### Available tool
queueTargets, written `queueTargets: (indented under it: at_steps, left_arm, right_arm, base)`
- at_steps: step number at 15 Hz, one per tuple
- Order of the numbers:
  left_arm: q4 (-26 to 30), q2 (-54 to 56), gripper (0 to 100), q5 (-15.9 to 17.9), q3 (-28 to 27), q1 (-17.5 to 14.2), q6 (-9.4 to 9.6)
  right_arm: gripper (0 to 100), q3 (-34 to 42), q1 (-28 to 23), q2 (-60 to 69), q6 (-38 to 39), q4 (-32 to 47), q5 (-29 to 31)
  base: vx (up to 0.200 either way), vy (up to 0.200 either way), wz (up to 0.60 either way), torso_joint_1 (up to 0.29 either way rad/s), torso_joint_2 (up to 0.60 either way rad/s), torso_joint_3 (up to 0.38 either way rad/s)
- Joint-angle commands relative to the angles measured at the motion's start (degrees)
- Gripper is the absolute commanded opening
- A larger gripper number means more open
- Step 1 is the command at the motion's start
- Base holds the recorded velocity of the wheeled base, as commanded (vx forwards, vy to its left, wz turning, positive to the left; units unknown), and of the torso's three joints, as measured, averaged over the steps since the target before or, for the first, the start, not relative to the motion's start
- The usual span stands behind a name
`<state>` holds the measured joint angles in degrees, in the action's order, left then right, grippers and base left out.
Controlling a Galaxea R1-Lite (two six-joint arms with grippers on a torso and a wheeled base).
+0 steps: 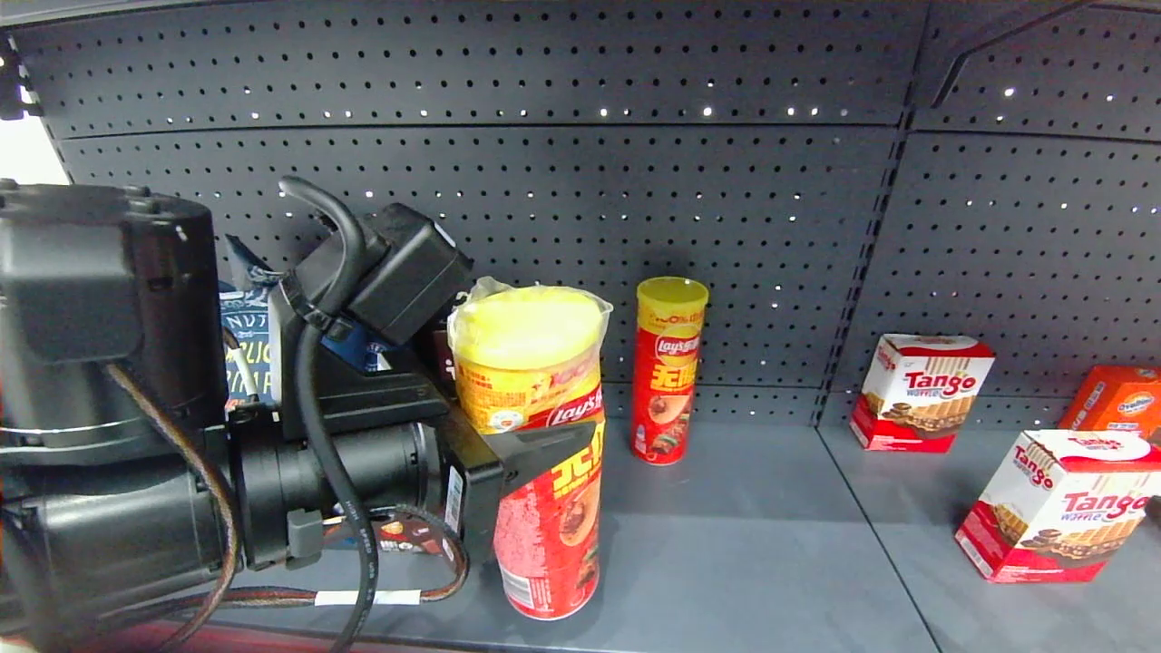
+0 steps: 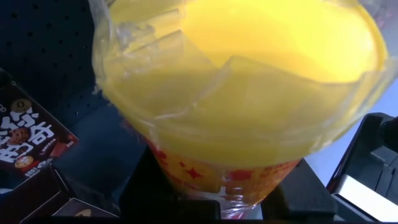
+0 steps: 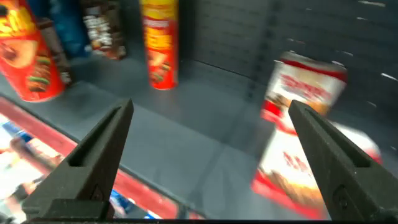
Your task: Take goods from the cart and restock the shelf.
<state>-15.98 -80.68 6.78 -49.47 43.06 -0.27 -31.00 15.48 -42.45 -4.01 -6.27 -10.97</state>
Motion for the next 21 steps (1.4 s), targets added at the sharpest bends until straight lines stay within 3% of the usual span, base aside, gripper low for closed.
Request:
queueTargets:
  at_steps: [1,6,11,21]
  left_arm:
    - [0.1,0.0,0,0.0,0.2,0.0,-0.08]
    - [0.0,0.0,0,0.0,0.3,-0.6,-0.08]
    - [0.0,0.1,0,0.2,0.7,-0.6,-0.08]
    - [0.0,-0.2,0,0.4,0.6,-0.1,0.09]
  right_arm:
    - [100,-4.6,5.3,-14.8,-0.1,-4.6,0.1]
    - [100,-8.7,11.2,-27.3,-0.2,-8.9,3.1]
    - [100,-10.3,11.5,-36.6,-0.3,-12.8,3.1]
    - [100,-19.4,11.1,-53.6,-1.8,-24.5,-6.8]
  base:
    - [0.000,0.000,0.00,0.000,0.00,0.000]
    - [0.000,0.000,0.00,0.000,0.00,0.000]
    - [0.000,0.000,0.00,0.000,0.00,0.000]
    - [0.000,0.000,0.00,0.000,0.00,0.000]
